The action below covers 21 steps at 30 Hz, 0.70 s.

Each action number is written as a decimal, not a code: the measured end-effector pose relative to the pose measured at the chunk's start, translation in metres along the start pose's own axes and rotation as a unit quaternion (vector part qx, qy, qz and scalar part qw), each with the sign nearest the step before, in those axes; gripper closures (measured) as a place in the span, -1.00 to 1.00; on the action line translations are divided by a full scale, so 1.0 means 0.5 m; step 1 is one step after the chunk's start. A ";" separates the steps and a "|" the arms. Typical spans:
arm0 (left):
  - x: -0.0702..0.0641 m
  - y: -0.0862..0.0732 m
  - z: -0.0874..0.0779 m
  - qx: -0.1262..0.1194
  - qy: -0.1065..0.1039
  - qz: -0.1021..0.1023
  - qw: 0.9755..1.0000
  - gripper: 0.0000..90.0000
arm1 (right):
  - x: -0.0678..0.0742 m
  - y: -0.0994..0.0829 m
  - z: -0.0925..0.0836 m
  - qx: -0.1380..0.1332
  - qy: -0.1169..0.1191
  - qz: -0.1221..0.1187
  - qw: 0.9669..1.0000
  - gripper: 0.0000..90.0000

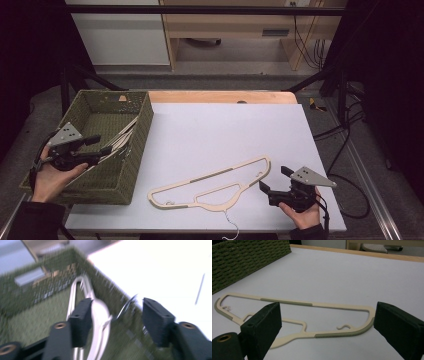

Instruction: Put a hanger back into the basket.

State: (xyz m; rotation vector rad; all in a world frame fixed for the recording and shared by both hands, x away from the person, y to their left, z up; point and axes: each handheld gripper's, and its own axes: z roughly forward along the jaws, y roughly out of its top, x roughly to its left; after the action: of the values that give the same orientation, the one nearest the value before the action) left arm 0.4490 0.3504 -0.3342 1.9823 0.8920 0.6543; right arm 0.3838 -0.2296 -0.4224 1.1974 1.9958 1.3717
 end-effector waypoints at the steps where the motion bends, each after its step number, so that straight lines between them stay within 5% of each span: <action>1: -0.007 0.005 -0.002 -0.013 -0.001 -0.003 1.000 -0.22 | 0.001 0.000 0.000 0.000 0.000 -0.001 1.000 -0.81; 5: -0.045 0.025 -0.001 -0.061 -0.014 -0.023 0.998 -0.49 | 0.003 0.001 0.001 0.001 0.002 -0.003 1.000 -0.80; 11: -0.127 0.035 0.025 -0.099 -0.046 -0.017 0.994 -0.74 | 0.007 -0.002 0.008 0.005 0.009 0.000 1.000 -0.80; 16: -0.185 0.029 0.049 -0.117 -0.087 -0.034 0.989 -0.78 | 0.009 -0.003 0.009 0.008 0.011 -0.003 1.000 -0.80; 21: -0.245 0.016 0.074 -0.118 -0.101 -0.025 0.988 -0.82 | 0.015 -0.003 0.010 0.010 0.018 -0.002 1.000 -0.81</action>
State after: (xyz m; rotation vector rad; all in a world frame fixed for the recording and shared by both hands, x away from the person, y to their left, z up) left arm 0.4035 0.2331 -0.3600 1.7717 0.7059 0.4950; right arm 0.3830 -0.2210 -0.4248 1.1855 2.0392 1.3840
